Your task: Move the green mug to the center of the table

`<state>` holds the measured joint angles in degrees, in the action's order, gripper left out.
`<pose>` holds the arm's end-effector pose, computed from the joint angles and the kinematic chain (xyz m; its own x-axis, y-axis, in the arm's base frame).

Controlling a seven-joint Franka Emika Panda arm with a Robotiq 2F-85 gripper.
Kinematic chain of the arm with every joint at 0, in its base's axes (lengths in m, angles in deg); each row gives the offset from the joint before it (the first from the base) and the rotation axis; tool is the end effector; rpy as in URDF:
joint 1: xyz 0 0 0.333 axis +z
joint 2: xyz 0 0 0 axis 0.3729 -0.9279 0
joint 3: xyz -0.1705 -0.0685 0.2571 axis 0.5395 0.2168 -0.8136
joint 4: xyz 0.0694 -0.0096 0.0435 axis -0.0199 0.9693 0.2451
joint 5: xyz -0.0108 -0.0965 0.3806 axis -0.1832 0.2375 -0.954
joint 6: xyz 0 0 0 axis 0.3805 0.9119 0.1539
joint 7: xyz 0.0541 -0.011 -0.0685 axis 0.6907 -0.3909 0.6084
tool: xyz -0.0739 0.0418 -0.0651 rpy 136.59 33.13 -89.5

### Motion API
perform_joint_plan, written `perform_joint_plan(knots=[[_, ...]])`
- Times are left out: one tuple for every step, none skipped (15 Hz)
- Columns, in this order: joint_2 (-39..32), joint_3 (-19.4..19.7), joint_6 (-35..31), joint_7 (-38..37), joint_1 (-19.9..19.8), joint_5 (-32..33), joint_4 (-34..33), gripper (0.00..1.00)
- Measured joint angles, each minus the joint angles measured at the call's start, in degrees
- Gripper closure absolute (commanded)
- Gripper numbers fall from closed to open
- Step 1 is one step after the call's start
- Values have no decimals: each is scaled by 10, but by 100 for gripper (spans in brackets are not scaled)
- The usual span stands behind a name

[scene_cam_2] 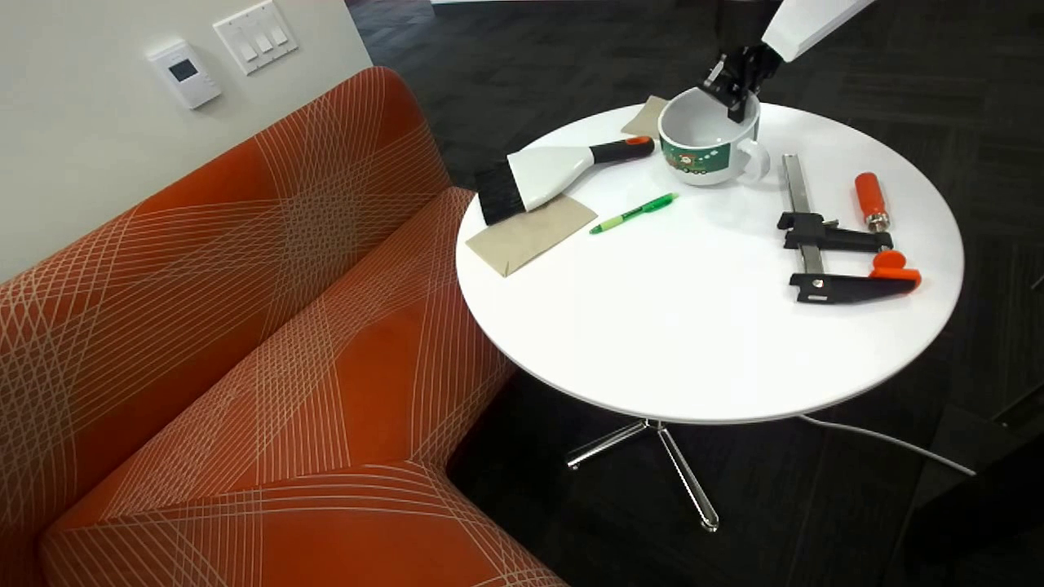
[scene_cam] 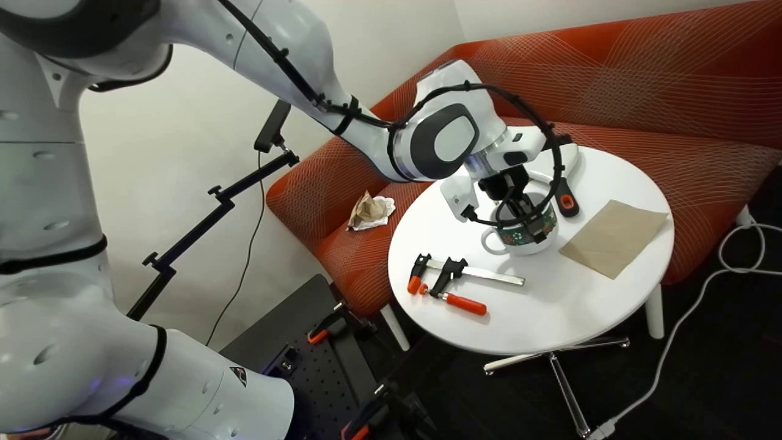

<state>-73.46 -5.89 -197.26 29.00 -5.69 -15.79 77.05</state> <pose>0.5768 -0.0269 0.1208 0.9358 -0.3186 0.1509 -0.3450 -0.9157 0.2062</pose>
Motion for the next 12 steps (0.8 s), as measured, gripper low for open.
perform_joint_plan(knots=[[0, 0, 0, 0, -1, -4, 0, 65], [0, -1, 2, 0, -1, -6, -1, 63], [0, -1, 3, 0, -1, -7, -2, 57], [0, -1, 7, 0, -1, -7, -4, 50], [0, -1, 12, 0, -1, -7, -6, 42], [0, -1, 18, 0, -1, -7, -8, 35], [2, -1, 23, 0, -1, -7, -9, 27], [4, -1, 28, 0, 0, -7, -9, 20], [8, -1, 34, 0, 1, -6, -8, 12], [14, -1, 39, 0, 3, -5, -8, 5], [21, 0, 44, 0, 6, -2, -6, 0], [30, 1, 46, 0, 9, 2, -1, 0]])
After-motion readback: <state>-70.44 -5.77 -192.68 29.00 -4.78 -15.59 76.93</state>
